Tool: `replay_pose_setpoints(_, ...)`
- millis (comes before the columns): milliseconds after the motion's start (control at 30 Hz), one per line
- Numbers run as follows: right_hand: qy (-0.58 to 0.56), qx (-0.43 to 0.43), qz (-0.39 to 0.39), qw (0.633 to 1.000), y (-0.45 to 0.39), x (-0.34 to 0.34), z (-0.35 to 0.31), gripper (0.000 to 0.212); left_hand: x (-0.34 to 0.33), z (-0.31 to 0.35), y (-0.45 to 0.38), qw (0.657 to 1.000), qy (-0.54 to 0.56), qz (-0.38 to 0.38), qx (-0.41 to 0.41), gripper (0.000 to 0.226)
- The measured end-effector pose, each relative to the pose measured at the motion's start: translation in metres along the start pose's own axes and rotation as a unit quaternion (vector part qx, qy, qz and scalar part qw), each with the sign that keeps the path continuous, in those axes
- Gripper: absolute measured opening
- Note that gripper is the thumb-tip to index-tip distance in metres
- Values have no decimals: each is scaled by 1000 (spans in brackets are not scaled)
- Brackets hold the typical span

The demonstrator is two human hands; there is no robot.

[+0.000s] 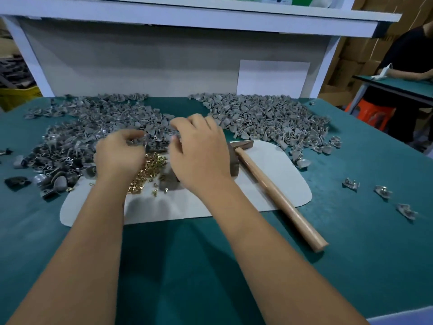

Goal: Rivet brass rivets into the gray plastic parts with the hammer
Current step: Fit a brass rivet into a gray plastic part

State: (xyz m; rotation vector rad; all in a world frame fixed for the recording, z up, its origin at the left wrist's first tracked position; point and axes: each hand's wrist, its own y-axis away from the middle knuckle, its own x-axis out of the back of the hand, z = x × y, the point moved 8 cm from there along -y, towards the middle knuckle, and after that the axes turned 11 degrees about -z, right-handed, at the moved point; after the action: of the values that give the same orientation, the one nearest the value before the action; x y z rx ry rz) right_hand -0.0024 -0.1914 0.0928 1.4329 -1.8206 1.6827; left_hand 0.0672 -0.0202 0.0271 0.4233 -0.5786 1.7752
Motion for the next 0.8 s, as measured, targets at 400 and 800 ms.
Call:
replay_pose_setpoints(400,-67,24,-26,997,23,-31,8,21,-7,-21,-4,994,-94,-52,-8,28)
replay_pose_setpoints(800,81,97,-227,966,37,-87,-34,21,7,-16,-2,994,-89,19,-57,36)
